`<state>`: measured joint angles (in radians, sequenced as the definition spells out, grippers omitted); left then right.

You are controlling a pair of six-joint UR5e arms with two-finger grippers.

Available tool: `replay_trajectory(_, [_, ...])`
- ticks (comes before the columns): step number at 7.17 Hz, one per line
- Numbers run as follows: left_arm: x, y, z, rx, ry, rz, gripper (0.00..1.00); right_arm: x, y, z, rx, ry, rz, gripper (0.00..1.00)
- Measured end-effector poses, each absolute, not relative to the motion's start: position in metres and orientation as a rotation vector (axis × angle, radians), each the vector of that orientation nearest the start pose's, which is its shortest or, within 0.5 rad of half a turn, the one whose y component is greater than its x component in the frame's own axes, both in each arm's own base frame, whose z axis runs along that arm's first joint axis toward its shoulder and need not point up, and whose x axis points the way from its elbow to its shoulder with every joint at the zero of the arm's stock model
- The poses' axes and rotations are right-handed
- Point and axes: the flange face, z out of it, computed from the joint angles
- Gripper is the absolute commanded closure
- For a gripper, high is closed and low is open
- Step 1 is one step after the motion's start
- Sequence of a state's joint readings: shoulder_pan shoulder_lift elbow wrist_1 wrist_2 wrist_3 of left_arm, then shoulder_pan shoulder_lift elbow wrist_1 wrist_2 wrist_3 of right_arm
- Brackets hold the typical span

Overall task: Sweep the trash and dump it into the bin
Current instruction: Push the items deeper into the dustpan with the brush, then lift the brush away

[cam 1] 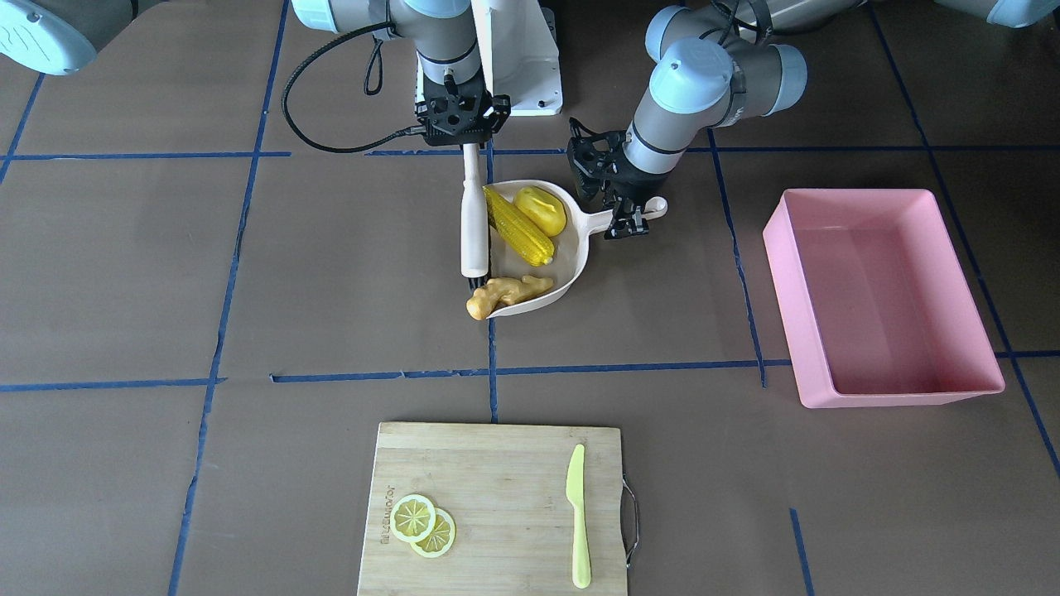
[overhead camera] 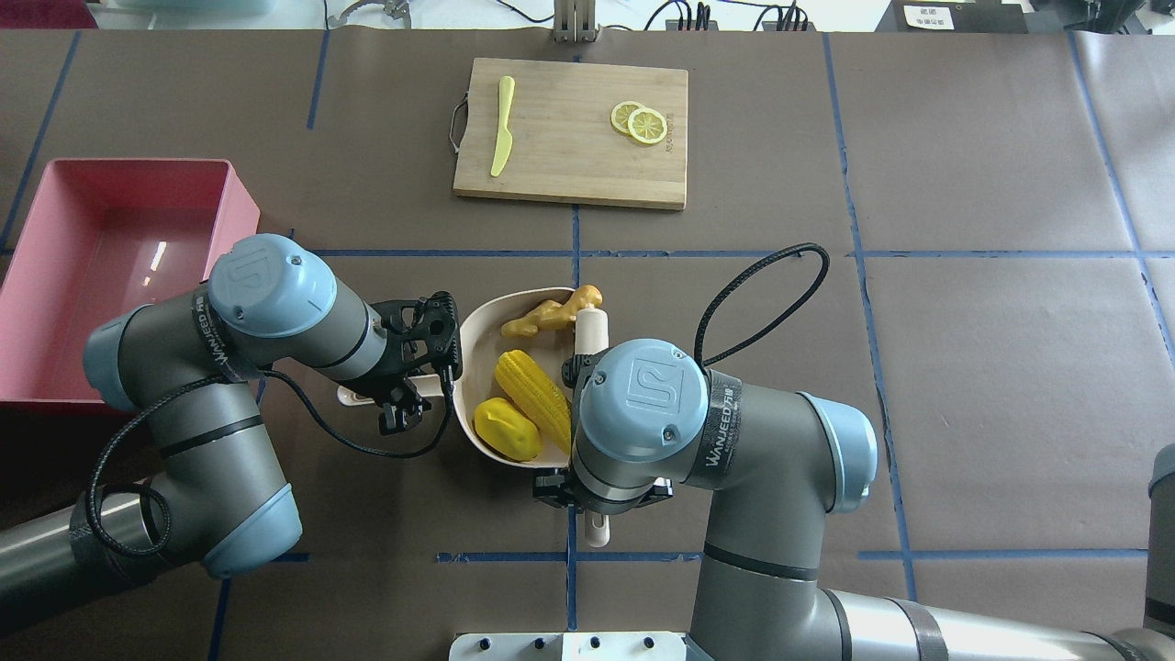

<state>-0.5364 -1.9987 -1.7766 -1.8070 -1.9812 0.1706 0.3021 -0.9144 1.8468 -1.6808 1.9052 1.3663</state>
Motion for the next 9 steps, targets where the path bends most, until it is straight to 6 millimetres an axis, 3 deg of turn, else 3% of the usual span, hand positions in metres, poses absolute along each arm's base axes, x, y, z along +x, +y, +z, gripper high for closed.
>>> replay_trajectory(4, [0.493,-0.398,0.299,0.659,0.77,1.276,0.92,-0.596,-0.293,0.156,-0.11,-0.863,-0.041,1.0])
replay_trajectory(6, [0.493,-0.398,0.299,0.658,0.77,1.276,0.92,-0.589,-0.3,0.155,-0.133,-0.87,-0.04,1.0])
replay_trajectory(9, [0.492,-0.398,0.299,0.658,0.771,1.273,0.96,-0.567,-0.297,0.148,-0.146,-0.866,-0.037,1.0])
